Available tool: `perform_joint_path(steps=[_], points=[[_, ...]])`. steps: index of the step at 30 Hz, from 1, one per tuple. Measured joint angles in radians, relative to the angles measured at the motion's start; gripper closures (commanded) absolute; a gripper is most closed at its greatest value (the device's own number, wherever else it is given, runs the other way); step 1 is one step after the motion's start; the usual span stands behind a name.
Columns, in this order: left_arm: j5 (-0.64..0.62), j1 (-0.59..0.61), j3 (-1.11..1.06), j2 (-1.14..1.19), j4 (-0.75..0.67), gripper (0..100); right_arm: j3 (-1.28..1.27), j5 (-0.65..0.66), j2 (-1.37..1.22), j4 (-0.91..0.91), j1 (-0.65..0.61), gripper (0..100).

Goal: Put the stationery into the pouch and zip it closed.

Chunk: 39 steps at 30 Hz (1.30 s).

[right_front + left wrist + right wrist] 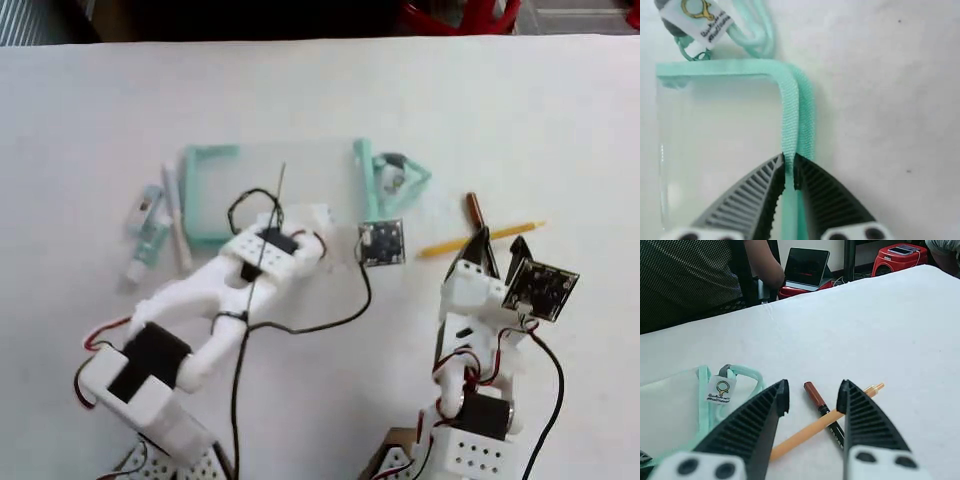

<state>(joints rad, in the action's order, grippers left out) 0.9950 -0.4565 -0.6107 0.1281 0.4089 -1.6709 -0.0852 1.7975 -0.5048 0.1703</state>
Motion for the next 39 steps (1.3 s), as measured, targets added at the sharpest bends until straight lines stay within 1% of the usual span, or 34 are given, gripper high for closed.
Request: perform_joint_path(steps=[4,8,10,15,23,27,32,34,37,39], points=[[-0.025,0.002,0.000,0.000,-0.051,98,0.000,0.000,0.000,0.000,0.000,82.8],[-0.034,0.002,0.000,-0.031,-0.055,98,0.000,0.000,0.000,0.000,-0.002,82.8],[-0.041,0.006,0.000,-0.081,-0.055,98,0.000,0.000,0.000,0.000,-0.008,82.8],[-0.114,0.008,-0.026,-0.273,-0.055,98,0.000,0.000,0.000,0.000,-0.009,82.9],[-0.313,0.006,-0.124,-0.706,-0.055,98,0.000,0.000,0.000,0.000,-0.009,82.9],[-0.456,0.002,-0.124,-0.904,-0.006,98,0.000,0.000,0.000,0.000,-0.009,82.9],[-0.690,0.003,-0.152,-1.031,0.049,98,0.000,0.000,0.000,0.000,-0.009,82.9],[-0.758,0.005,-0.196,-1.068,0.055,98,-0.003,0.000,0.000,0.000,-0.009,82.9],[-0.795,0.005,-0.282,-1.126,0.051,98,-0.011,0.000,0.000,0.000,-0.009,82.9],[-0.804,-0.015,-0.292,-1.143,0.015,98,-0.011,0.000,0.000,0.000,-0.009,82.9]])
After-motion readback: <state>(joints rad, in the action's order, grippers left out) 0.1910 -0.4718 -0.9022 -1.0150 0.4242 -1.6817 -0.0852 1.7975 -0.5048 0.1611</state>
